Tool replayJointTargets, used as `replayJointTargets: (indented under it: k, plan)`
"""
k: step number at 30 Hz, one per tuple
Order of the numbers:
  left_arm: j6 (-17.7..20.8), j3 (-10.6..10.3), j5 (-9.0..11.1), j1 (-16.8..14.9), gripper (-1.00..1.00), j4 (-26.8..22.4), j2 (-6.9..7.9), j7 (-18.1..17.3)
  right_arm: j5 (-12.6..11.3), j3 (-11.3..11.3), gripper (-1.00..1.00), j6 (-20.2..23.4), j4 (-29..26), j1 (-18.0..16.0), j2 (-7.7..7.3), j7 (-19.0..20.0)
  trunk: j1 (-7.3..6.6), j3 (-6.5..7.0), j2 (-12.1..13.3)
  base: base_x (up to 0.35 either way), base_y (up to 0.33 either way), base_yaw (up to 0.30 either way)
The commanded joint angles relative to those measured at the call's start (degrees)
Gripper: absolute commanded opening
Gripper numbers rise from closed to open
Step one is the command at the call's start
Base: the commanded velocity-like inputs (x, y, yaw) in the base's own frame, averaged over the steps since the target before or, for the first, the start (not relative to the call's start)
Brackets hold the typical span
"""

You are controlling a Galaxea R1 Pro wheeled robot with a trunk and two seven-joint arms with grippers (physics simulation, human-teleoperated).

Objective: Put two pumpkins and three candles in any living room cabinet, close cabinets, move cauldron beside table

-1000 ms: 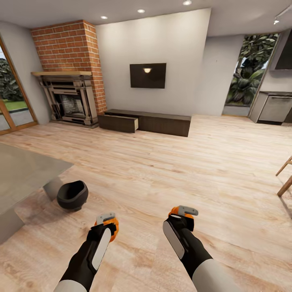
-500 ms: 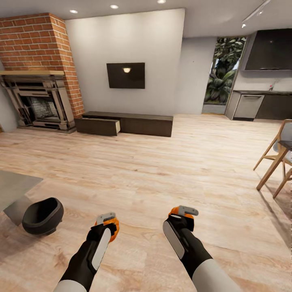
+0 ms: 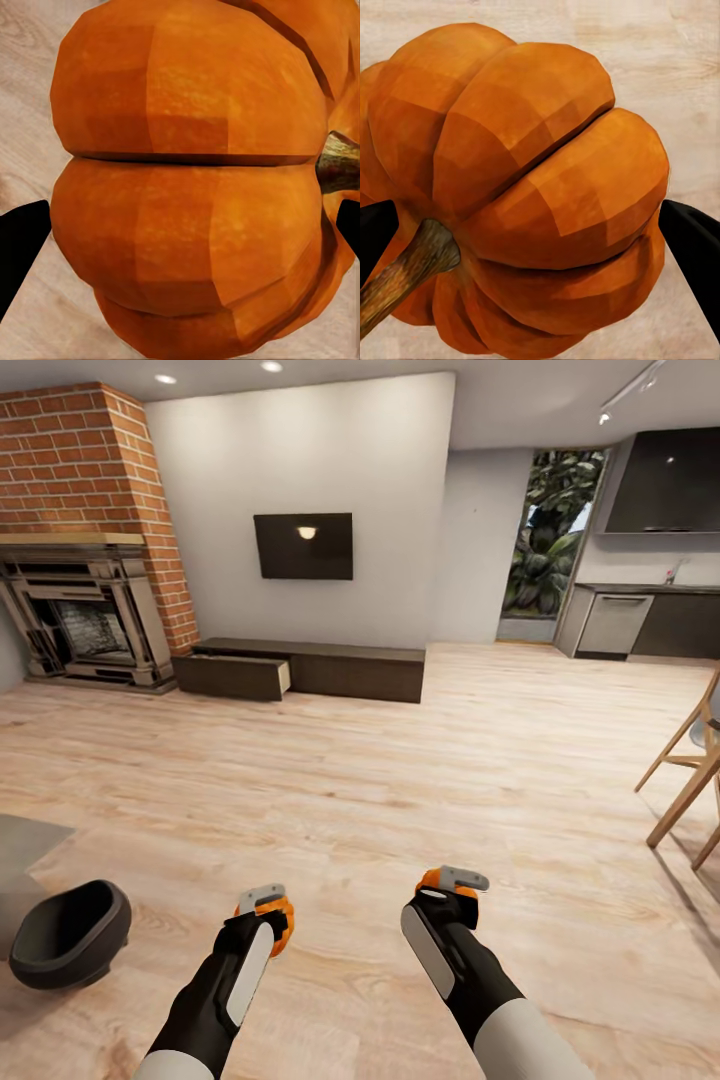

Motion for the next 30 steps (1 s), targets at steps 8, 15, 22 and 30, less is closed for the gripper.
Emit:
replayJointTargets:
  k: [8,15,22,30]
  plan:
    - [0.12,-0.04,0.35,-0.04,-1.0,-0.08,-0.01,0.63,-0.13,0.17,-1.0,-0.57,-0.17,0.03,0.0,-0.34,0.03,-0.05,-0.03,0.35,0.0,-0.028]
    - [0.11,-0.04,0.35,-0.04,-1.0,-0.08,-0.01,0.63,-0.25,0.17,-1.0,-0.62,-0.18,0.03,0.0,-0.35,0.03,-0.05,-0.03,0.35,0.0,-0.195]
    - [0.11,-0.04,0.35,-0.04,-1.0,-0.08,-0.01,0.57,-0.27,0.17,-1.0,-0.62,-0.18,0.03,0.0,-0.35,0.03,-0.05,-0.03,0.35,0.0,-0.015]
    - [0.08,-0.04,0.35,-0.04,-1.0,0.06,-0.01,0.52,-0.4,0.09,-1.0,-0.68,-0.18,0.03,0.0,-0.33,0.03,-0.05,-0.03,0.35,0.0,-0.098]
